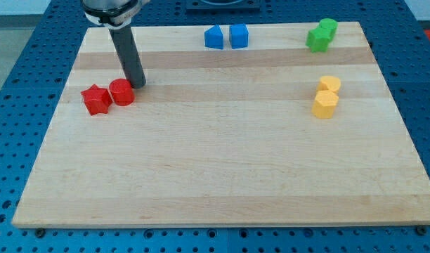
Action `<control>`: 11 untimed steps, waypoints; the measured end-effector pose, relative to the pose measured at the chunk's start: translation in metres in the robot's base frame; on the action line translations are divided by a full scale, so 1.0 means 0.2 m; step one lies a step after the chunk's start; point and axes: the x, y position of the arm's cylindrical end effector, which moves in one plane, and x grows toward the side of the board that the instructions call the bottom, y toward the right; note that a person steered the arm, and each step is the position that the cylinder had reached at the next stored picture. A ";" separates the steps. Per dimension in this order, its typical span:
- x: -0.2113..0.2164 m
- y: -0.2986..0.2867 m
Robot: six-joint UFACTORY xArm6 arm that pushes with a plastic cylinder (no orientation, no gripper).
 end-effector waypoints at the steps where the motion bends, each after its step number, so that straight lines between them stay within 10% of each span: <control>1: 0.00 0.00; 6: 0.19 -0.68; 11: 0.12 -0.13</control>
